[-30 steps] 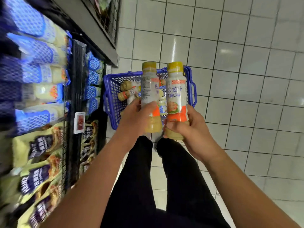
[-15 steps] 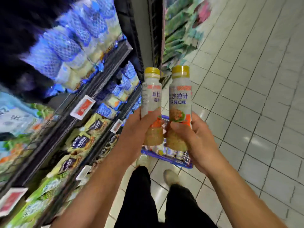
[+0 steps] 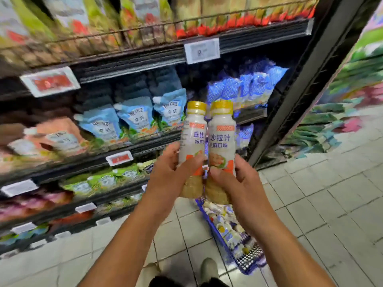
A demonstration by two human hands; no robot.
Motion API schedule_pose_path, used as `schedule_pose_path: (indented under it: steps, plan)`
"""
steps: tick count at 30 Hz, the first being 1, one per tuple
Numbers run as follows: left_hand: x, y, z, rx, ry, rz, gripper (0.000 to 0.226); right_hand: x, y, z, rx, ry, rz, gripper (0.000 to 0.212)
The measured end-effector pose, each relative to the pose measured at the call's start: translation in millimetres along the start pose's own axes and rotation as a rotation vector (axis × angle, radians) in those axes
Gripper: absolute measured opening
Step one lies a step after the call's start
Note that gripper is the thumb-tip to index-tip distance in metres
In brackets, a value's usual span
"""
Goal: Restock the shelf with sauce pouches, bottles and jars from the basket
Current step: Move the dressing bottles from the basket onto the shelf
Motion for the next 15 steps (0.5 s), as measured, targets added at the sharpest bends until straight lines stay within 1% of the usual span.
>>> schedule_pose_path:
  steps: [5,11,13,15]
  plan:
    - [-44,89,31,-0.076,-0.112,0.171,0.041,-5,-92,-1,-0.036,0.006,-0.163,0.034]
    - [-124,199,57,-0.152,-0.177,0.288,0.038,-34,-220,14,0.011,-0.046,-0.368,0.036]
    - [-155,238,62,-0.166,-0.185,0.35,0.04,-49,-265,20,0.014,-0.053,-0.443,0.033]
    - [-186,278,67,-0.169,-0.199,0.435,0.035,-65,-308,26,0.01,-0.064,-0.515,0.027]
Point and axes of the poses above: each hand's wrist, its own x-axis towards the middle knuckle, its own y-axis out of the back of the hand, z = x × y, the point moved 8 cm from there along x, towards the middle knuckle
